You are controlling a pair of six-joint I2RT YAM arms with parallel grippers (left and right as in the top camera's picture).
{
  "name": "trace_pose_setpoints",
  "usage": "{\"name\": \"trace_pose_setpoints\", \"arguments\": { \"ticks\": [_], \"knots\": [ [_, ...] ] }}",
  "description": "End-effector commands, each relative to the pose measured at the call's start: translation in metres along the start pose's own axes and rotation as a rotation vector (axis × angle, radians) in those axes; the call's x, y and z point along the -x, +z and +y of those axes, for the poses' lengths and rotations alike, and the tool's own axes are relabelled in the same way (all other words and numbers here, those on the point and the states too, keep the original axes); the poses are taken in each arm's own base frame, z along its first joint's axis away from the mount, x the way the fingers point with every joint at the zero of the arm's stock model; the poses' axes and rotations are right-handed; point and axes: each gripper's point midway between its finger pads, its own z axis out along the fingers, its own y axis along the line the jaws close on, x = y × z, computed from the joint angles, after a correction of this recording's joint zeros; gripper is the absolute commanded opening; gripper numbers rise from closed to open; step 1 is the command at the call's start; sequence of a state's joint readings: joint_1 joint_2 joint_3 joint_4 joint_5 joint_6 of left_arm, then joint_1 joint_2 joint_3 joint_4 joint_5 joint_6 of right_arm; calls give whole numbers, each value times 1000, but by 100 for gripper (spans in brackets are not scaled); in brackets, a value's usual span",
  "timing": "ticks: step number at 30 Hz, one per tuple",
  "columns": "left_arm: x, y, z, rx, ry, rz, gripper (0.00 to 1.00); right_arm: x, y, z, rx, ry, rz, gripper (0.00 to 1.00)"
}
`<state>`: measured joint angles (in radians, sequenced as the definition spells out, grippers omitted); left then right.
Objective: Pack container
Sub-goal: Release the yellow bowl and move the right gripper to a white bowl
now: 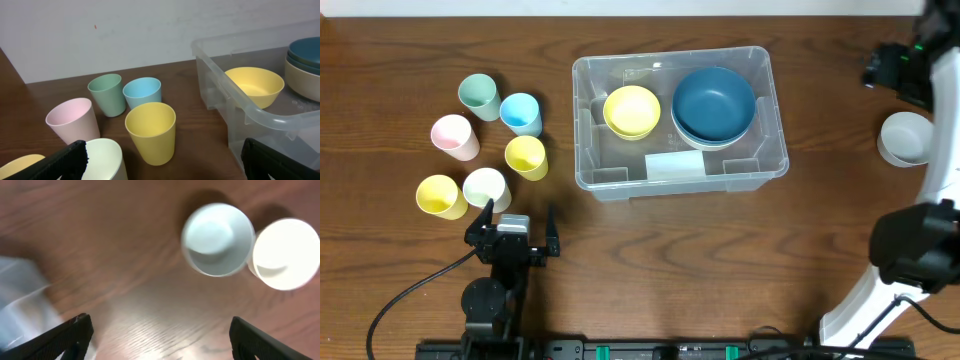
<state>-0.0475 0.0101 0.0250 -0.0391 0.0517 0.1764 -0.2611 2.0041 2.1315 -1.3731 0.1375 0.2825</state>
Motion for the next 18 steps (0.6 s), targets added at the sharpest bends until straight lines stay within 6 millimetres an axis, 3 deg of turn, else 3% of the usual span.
{"name": "trace_pose_setpoints", "arguments": {
  "ticks": [1, 5, 10, 18],
  "knots": [
    [-17, 1, 2, 13, -9, 47, 98, -13, 35, -22, -10, 95, 84, 88],
    [-17, 1, 2, 13, -9, 47, 98, -26, 73, -46, -32, 147, 131, 86],
    [-16, 1, 2, 13, -9, 47, 98, -40, 106, -57, -39, 160, 149, 82],
    [-17, 1, 2, 13, -9, 47, 98, -31, 133, -30, 134, 6, 74, 74]
  ]
}}
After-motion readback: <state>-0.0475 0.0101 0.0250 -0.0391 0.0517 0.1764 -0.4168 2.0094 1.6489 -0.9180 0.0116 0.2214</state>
